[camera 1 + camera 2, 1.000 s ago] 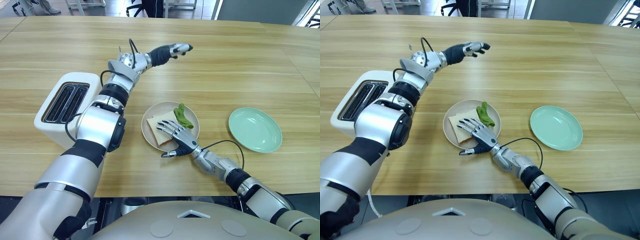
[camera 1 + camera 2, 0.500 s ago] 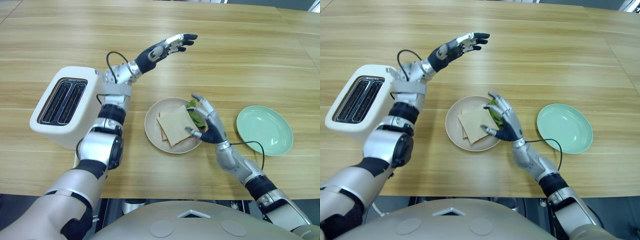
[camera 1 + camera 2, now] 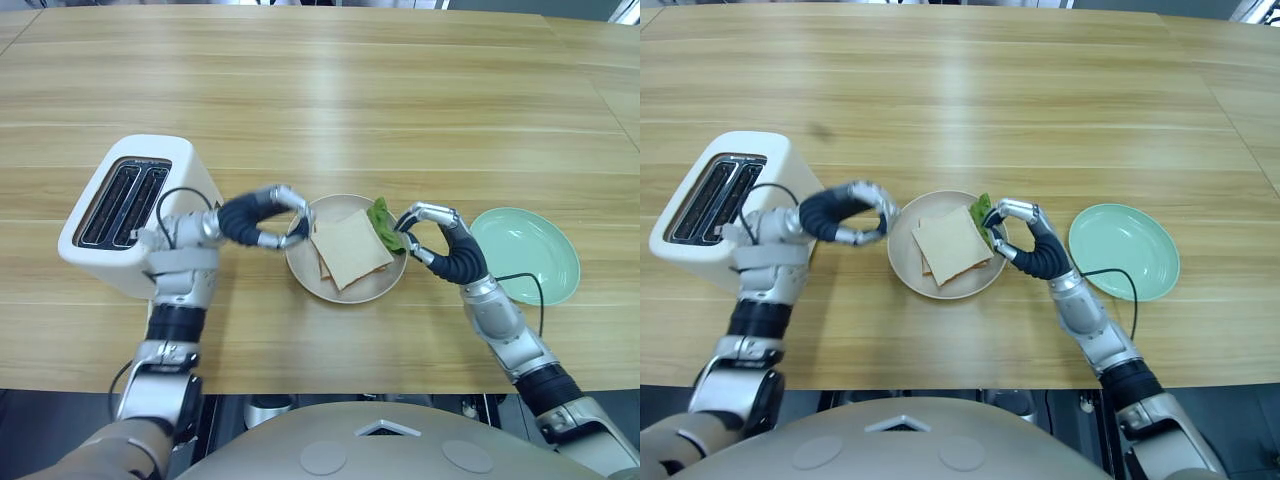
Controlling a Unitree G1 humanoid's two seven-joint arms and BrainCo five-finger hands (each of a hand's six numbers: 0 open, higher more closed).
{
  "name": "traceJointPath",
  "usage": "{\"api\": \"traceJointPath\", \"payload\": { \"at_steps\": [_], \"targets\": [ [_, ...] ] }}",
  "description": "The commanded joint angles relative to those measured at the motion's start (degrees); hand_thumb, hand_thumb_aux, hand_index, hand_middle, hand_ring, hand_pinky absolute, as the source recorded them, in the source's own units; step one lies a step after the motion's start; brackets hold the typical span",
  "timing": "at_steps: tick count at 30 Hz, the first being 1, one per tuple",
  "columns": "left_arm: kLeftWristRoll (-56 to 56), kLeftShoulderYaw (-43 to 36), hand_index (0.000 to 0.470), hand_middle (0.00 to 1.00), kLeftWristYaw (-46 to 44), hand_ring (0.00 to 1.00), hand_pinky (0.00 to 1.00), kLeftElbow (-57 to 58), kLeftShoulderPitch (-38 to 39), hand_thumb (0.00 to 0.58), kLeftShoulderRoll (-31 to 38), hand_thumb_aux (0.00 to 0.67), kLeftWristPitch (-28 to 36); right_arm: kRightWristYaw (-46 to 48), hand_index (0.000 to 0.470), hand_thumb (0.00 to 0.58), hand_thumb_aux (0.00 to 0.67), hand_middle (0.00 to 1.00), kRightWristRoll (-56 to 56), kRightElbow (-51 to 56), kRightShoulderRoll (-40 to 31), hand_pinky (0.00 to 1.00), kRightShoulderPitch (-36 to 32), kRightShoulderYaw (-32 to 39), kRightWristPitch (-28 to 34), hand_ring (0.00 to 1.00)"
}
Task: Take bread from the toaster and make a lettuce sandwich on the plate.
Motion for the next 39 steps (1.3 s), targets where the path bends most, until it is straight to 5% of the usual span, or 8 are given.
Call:
{"api": "traceJointPath", "payload": {
  "at_steps": [1, 11, 24, 36, 37, 39],
  "targets": [
    [3.5, -5.0, 0.46, 1.0, -7.2, 1.0, 1.0, -3.1, 4.8, 0.58, 4.9, 0.67, -0.3, 10.9, 0.46, 0.58, 0.67, 1.0, 1.5, -1.6, -3.6, 1.0, 3.0, 2.5, 2.1, 1.0],
    [23.4, -11.7, 0.46, 1.0, 2.1, 1.0, 1.0, 9.0, 4.5, 0.58, 4.9, 0.67, -14.3, 20.3, 0.46, 0.58, 0.67, 1.0, -11.4, 5.7, -2.9, 1.0, 3.5, 4.4, 10.3, 1.0],
    [41.9, -14.4, 0.46, 1.0, 24.5, 1.0, 1.0, 37.5, -8.2, 0.58, 1.2, 0.67, -28.9, 7.7, 0.46, 0.58, 0.67, 1.0, -27.6, 21.0, 7.9, 1.0, -7.4, 3.7, 10.7, 1.0],
    [58.8, -15.4, 0.46, 1.0, 69.7, 1.0, 1.0, 61.3, -27.5, 0.58, -0.2, 0.67, -22.2, -20.5, 0.46, 0.58, 0.67, 1.0, -37.5, 52.5, 19.9, 1.0, -31.0, 5.3, 13.6, 1.0],
    [57.4, -13.8, 0.37, 0.95, 71.8, 0.95, 0.95, 62.3, -28.4, 0.558, -0.9, 0.539, -21.6, -24.0, 0.46, 0.58, 0.67, 1.0, -37.7, 54.4, 20.5, 1.0, -32.8, 5.1, 13.8, 1.0],
    [55.6, -11.6, 0.283, 0.87, 76.4, 0.87, 0.87, 63.7, -30.0, 0.494, -1.9, 0.413, -20.4, -27.8, 0.46, 0.58, 0.67, 1.0, -36.5, 57.5, 21.7, 1.0, -34.9, 4.0, 12.4, 1.0]
  ]
}}
